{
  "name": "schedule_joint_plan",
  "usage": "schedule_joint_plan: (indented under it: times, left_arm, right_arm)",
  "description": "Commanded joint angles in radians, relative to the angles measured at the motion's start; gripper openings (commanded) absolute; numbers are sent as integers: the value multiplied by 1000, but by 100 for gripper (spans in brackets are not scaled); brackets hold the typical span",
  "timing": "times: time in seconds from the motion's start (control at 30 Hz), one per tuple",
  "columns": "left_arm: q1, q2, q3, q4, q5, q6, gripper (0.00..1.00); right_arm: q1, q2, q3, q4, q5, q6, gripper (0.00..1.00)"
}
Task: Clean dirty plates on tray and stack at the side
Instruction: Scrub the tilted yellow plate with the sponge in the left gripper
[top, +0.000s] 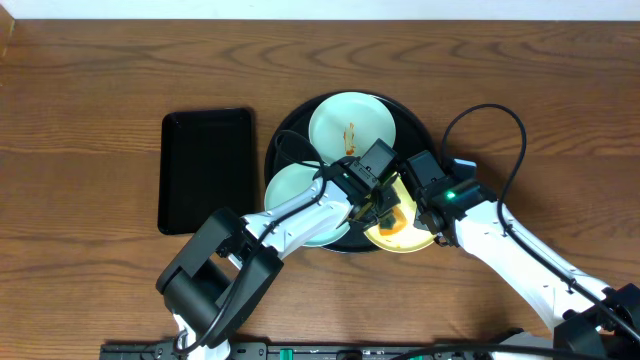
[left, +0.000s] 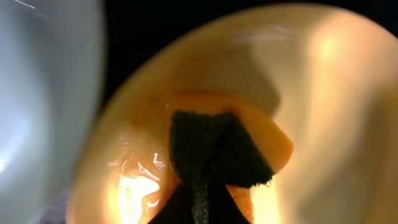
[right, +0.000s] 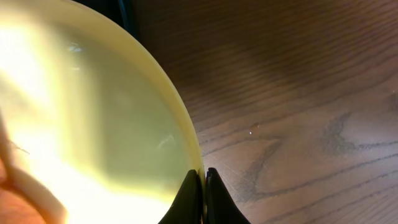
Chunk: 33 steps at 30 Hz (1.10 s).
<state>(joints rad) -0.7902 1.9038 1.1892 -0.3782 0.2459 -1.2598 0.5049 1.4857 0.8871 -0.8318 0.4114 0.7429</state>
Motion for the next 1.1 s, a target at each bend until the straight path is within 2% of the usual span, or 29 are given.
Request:
schedule_joint_plan:
  times: [0.0,0.17,0.23,0.3,0.37,0.43,0.57,0.8,1.07]
  left_arm:
    - [-60,38,-8,-44,-119,6,8]
    - [-57,38,-8,-47,-154,36,8]
    - [-57,38,-7,-37,-186,100,8]
    - [-56,33,-7,8,-175,237,7]
    - [-56,19,-5,46,-123,345,8]
    - [-56,-2,-5,56,-31,367,7]
    - [-62,-11,-5,51,109,257,7]
    - [-115,-8,-7,44,113,76,7]
    - [-183,-8,-7,32,174,-31,7]
  right_arm:
    - [-2,7,14,19,17,12,1]
    - [-8,7,14,19,17,12,1]
    - [-15,7,14,15,17,12,1]
    - [-21,7,14,8,17,12,1]
    - [-26,7,14,7,17,11,1]
    - [-27,7,14,8,17,11,1]
    - [-27,7,14,8,17,11,1]
    - [-27,7,14,9,17,12,1]
    - [-29,7,14,12,17,12,1]
